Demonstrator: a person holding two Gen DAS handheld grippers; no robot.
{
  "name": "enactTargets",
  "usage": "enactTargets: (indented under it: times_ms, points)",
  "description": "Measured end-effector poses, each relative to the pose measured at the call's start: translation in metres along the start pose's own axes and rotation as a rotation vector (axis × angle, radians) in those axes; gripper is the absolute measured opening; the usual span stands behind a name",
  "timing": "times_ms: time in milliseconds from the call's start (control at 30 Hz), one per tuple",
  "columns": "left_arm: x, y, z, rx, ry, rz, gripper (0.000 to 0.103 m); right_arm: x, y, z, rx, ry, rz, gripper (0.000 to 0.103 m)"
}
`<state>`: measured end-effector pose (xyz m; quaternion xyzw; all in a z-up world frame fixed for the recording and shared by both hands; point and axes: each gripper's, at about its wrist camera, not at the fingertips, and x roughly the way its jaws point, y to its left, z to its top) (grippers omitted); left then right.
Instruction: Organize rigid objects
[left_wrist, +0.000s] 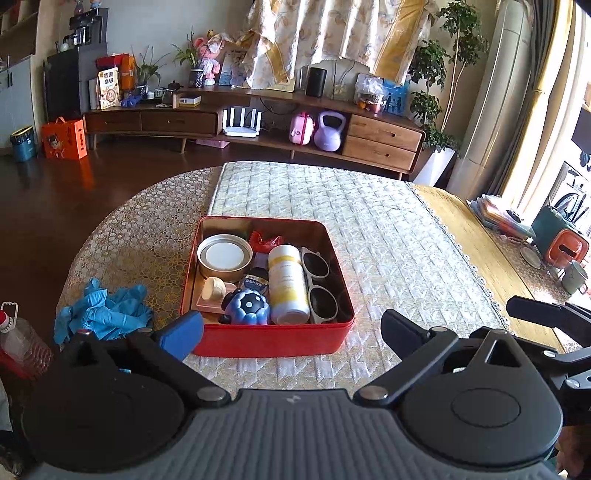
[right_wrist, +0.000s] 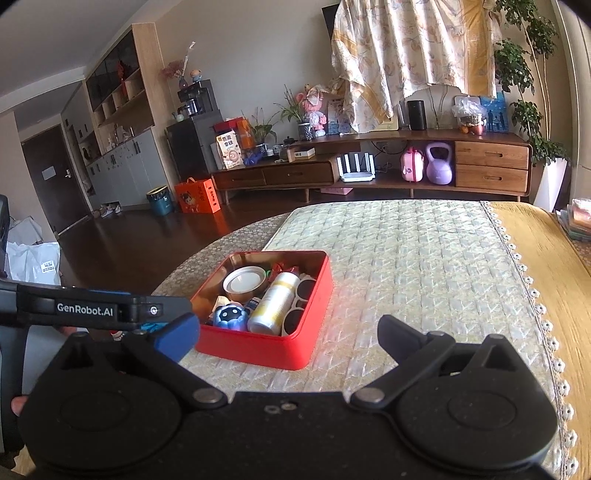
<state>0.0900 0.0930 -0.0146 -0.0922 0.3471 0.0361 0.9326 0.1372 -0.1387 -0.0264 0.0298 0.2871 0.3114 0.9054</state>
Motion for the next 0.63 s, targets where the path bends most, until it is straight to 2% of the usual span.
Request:
enactTargets:
  times_ms: [400,633]
  points:
    - [-0.005,-0.0046,-0.0037,-0.003,-0.006,0.053,0.103,-0.0013,0.0,-0.0038,0.008,0.004,0.007,0.103]
    - [-0.0048,-0.0077,-0.0038,0.005,0.01,0.058,0.103,-0.0013,-0.0047,-0.0071,0.032,0.011,0.001,0.103]
